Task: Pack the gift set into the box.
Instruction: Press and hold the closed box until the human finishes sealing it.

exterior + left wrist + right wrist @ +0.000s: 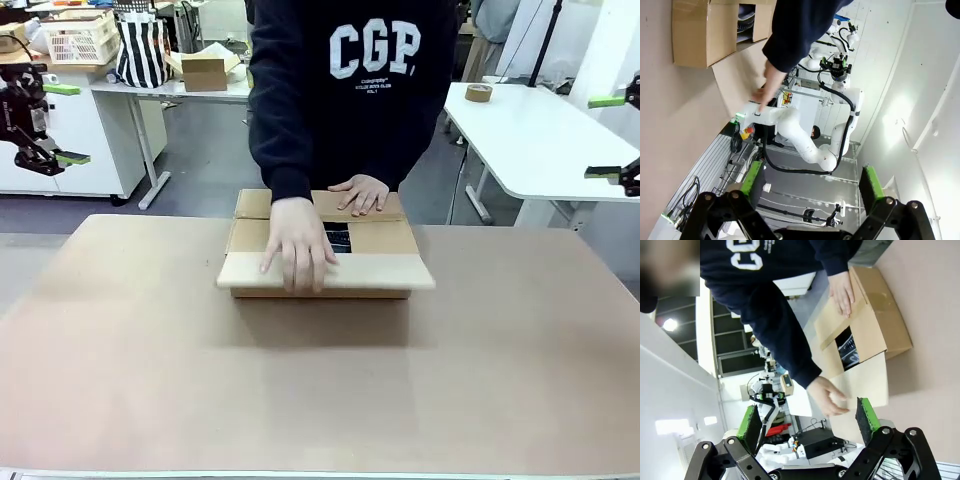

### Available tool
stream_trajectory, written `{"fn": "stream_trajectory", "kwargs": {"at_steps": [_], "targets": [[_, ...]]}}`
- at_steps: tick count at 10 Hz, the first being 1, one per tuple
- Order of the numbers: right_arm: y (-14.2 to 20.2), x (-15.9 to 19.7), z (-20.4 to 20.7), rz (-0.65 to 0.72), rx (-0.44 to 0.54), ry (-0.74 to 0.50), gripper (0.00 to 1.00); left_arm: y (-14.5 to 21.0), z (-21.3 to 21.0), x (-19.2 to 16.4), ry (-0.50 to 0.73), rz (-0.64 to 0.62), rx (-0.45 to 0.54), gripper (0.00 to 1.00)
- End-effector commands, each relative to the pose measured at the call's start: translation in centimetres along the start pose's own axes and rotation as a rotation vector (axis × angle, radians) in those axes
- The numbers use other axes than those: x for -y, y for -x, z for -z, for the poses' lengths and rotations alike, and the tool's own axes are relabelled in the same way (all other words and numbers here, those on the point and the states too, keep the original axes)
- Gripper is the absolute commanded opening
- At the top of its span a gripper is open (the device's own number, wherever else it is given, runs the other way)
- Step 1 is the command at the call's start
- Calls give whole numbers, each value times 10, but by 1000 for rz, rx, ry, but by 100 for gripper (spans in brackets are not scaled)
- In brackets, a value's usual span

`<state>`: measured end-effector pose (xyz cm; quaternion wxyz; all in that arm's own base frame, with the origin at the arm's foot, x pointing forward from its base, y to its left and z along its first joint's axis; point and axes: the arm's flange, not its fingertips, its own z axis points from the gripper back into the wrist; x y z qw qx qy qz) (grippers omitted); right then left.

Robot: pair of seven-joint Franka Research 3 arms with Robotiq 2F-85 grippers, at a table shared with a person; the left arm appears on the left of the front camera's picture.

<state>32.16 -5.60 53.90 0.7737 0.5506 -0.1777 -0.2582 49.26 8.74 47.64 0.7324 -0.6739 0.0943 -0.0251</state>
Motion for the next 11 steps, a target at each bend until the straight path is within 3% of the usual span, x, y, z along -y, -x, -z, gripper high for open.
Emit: {"fn": "stream_trajectory", "kwargs": {"at_steps": [1,11], "targets": [[-5,-2,4,-27,0,-27,100,1,-2,2,8,18,-11,100],[-5,-2,4,-27,0,-27,100,1,-2,2,8,18,-11,100]]}}
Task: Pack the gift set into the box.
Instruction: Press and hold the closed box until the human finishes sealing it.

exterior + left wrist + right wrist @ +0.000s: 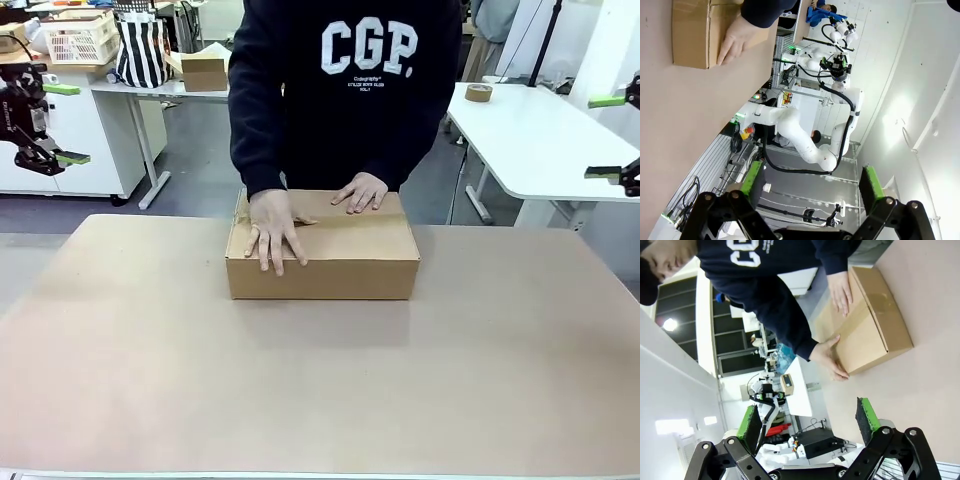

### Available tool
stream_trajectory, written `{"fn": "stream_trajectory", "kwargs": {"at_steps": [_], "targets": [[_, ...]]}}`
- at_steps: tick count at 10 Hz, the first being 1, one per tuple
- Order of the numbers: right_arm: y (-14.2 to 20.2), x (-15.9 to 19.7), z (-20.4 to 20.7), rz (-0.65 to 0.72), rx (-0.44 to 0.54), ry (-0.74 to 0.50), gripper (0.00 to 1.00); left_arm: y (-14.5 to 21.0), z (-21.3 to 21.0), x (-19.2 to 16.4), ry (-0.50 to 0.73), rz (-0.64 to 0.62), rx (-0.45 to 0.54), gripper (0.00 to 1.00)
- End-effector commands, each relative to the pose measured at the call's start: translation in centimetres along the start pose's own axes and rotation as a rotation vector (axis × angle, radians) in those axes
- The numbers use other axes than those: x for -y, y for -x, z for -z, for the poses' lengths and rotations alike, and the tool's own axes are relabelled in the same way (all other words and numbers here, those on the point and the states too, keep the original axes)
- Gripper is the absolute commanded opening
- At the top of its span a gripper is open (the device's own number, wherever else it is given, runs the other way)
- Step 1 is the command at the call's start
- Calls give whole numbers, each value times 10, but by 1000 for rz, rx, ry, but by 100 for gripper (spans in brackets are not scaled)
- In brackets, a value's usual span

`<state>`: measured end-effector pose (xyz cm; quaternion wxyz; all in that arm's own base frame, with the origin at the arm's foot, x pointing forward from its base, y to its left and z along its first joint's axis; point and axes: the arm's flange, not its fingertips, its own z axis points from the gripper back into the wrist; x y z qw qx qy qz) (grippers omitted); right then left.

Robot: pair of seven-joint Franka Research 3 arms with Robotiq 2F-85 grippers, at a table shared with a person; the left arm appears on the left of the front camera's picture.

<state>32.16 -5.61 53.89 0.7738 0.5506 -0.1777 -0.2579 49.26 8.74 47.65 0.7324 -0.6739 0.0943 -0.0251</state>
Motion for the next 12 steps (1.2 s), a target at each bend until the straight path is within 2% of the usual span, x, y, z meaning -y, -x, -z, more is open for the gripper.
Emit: {"fn": "stream_trajectory", "kwargs": {"at_steps": [1,12], "targets": [[-5,-2,4,-27,1,-27,100,1,-2,2,8,18,-11,100],[-5,-2,4,-27,1,-27,100,1,-2,2,8,18,-11,100]]}}
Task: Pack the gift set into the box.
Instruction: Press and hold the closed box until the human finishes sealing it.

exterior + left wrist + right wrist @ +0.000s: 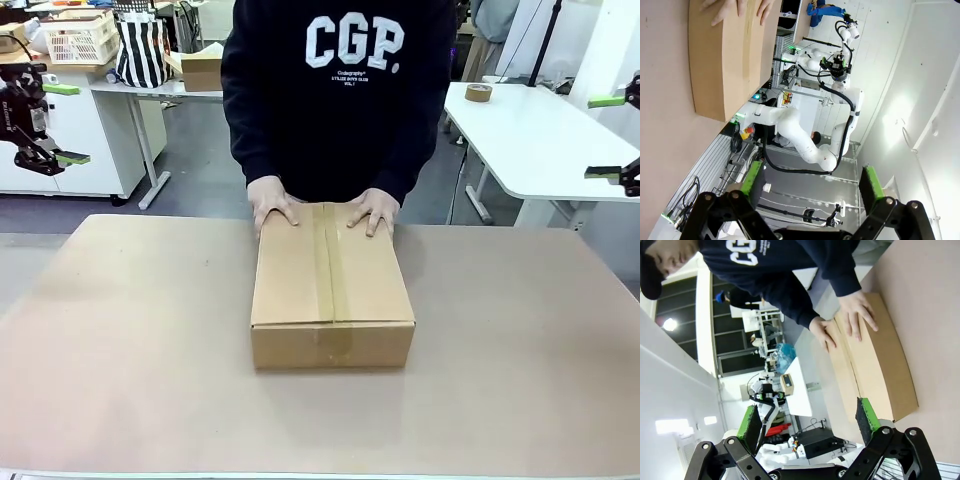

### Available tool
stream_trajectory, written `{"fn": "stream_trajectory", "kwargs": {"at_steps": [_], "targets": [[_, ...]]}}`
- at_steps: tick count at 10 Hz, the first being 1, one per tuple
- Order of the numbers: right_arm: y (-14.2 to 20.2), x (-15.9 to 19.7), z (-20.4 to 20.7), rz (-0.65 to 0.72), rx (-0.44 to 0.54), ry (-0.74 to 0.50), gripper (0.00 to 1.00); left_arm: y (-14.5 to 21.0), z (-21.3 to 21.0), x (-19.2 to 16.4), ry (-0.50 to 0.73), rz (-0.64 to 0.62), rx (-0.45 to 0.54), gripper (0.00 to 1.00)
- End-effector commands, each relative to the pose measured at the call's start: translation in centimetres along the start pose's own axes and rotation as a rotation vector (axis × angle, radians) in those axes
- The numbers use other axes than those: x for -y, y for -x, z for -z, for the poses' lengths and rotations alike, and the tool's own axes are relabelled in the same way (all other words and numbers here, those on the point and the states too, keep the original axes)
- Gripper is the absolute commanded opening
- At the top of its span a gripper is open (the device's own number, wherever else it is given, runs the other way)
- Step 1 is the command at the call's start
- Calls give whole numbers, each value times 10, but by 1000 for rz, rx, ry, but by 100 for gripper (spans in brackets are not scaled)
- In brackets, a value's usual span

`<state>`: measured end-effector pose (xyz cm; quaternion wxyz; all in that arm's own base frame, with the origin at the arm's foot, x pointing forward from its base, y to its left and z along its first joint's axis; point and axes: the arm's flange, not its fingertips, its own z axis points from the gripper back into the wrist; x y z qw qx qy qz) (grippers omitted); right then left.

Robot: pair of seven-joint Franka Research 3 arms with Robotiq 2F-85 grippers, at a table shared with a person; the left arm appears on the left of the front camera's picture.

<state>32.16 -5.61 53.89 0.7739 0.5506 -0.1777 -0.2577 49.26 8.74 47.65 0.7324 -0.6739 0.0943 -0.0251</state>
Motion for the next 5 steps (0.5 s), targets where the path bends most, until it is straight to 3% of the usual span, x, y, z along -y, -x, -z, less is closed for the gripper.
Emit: {"fn": "stream_trajectory", "kwargs": {"at_steps": [1,5], "targets": [[-5,-2,4,-26,1,-27,100,1,-2,2,8,18,-11,100],[-5,-2,4,-26,1,-27,100,1,-2,2,8,18,-11,100]]}}
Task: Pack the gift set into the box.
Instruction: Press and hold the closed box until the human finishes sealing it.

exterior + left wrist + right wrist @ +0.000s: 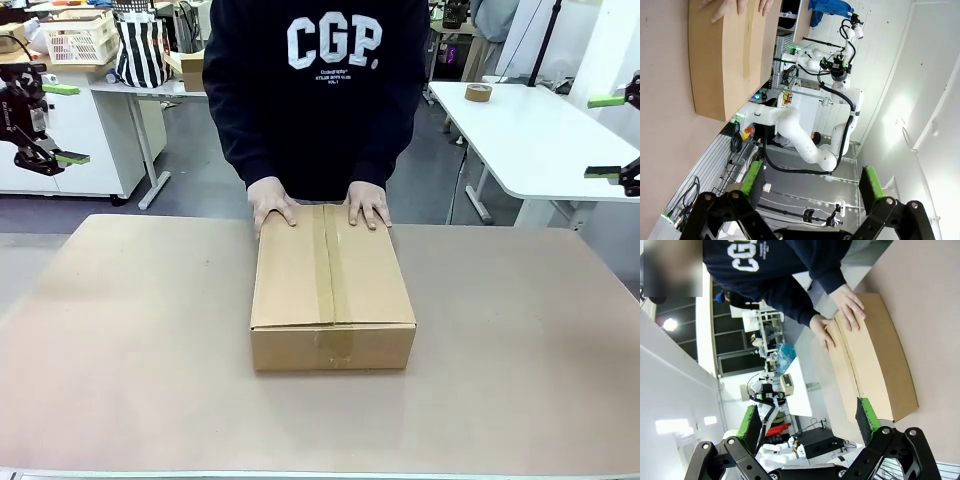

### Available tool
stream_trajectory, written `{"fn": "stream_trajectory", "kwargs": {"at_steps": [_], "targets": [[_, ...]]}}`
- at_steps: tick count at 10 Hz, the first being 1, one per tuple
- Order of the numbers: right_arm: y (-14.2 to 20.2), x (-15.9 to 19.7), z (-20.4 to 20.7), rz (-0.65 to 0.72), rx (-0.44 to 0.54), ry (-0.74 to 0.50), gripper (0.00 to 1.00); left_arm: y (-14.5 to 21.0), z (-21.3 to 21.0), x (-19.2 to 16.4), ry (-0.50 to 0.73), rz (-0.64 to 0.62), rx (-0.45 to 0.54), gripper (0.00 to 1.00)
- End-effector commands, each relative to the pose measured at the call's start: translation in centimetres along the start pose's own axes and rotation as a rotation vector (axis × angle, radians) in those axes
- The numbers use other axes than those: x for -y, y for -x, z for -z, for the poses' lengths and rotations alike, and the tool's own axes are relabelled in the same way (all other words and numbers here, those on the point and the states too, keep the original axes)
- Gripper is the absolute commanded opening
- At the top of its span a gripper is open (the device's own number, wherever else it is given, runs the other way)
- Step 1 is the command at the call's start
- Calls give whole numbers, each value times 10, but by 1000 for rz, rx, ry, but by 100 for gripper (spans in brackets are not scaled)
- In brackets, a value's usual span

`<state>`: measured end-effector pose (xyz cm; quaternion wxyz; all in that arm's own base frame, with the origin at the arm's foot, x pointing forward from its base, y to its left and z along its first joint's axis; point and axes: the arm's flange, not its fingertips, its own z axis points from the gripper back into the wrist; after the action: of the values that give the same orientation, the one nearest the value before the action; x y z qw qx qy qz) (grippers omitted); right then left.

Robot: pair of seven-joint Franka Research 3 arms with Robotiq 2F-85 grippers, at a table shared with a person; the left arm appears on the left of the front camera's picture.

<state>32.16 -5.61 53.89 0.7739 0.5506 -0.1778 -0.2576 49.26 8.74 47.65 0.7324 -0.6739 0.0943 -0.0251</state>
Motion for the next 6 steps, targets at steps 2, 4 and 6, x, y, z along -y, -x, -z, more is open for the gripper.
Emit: {"fn": "stream_trajectory", "kwargs": {"at_steps": [2,4,6], "targets": [[-5,-2,4,-26,1,-27,100,1,-2,2,8,18,-11,100],[-5,-2,4,-26,1,-27,100,1,-2,2,8,18,-11,100],[-5,-2,4,-26,1,-27,100,1,-2,2,8,18,-11,100]]}}
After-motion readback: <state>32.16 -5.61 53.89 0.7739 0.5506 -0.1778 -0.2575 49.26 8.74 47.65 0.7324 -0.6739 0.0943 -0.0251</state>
